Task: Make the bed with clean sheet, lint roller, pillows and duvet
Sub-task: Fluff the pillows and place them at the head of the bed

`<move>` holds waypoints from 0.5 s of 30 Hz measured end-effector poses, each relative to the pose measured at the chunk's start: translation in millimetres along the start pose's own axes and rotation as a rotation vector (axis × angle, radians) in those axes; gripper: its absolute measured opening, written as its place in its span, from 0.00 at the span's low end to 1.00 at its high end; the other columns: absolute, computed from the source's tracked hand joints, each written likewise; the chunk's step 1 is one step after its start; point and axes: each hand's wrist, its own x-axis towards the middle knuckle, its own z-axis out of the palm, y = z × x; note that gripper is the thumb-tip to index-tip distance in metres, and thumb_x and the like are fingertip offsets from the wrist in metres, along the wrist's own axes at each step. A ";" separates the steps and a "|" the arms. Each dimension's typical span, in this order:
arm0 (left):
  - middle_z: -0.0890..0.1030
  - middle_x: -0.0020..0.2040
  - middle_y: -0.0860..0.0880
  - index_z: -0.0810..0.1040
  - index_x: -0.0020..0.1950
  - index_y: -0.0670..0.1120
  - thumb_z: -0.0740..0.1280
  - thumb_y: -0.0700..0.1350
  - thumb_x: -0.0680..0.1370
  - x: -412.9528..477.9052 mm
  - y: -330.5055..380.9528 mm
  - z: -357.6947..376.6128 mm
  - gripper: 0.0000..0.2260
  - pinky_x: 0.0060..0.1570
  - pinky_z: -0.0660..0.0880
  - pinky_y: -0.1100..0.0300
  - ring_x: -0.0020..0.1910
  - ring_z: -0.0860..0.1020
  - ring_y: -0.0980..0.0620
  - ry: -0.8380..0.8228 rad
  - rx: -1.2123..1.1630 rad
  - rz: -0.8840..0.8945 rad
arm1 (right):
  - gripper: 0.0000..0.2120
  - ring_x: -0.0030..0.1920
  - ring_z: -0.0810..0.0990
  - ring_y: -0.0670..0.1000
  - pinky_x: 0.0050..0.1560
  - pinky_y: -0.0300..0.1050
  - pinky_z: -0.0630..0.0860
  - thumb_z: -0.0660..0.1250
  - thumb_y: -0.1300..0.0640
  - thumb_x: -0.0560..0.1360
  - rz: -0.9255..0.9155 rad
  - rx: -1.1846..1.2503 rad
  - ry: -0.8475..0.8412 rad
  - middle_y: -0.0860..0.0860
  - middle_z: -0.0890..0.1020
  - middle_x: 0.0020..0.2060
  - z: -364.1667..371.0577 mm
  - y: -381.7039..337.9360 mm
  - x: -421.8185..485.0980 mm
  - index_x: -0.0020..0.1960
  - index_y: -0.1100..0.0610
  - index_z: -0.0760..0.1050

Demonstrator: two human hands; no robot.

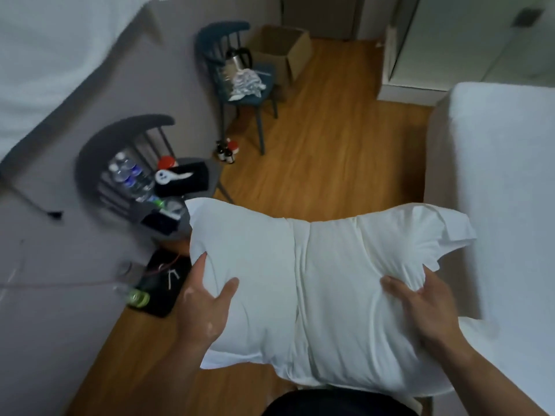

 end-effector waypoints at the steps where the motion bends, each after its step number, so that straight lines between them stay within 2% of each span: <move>1: 0.75 0.69 0.50 0.63 0.77 0.55 0.74 0.54 0.74 28.4 13.8 11.2 0.34 0.66 0.71 0.48 0.68 0.72 0.45 -0.015 0.018 0.016 | 0.10 0.48 0.83 0.51 0.50 0.51 0.78 0.76 0.54 0.72 0.019 0.010 0.015 0.43 0.84 0.47 4.9 -3.2 26.4 0.53 0.50 0.80; 5: 0.75 0.70 0.49 0.63 0.77 0.54 0.73 0.53 0.75 132.5 71.0 44.3 0.34 0.65 0.70 0.47 0.68 0.72 0.44 -0.036 0.039 -0.003 | 0.11 0.48 0.83 0.49 0.54 0.54 0.79 0.76 0.52 0.72 0.033 0.001 0.024 0.42 0.85 0.47 20.8 -38.1 138.8 0.52 0.49 0.80; 11: 0.71 0.73 0.49 0.60 0.78 0.55 0.72 0.58 0.74 288.3 144.5 85.0 0.36 0.68 0.68 0.42 0.71 0.69 0.42 -0.036 0.075 -0.021 | 0.12 0.48 0.82 0.45 0.49 0.46 0.77 0.76 0.52 0.72 -0.009 0.010 0.062 0.41 0.84 0.48 32.4 -115.3 298.9 0.54 0.48 0.80; 15: 0.71 0.73 0.49 0.59 0.78 0.57 0.71 0.60 0.75 403.0 196.0 124.4 0.35 0.68 0.70 0.42 0.70 0.70 0.42 -0.099 0.056 -0.002 | 0.10 0.45 0.82 0.41 0.43 0.39 0.74 0.76 0.53 0.73 0.001 0.034 0.118 0.40 0.84 0.46 47.6 -154.0 401.9 0.53 0.47 0.80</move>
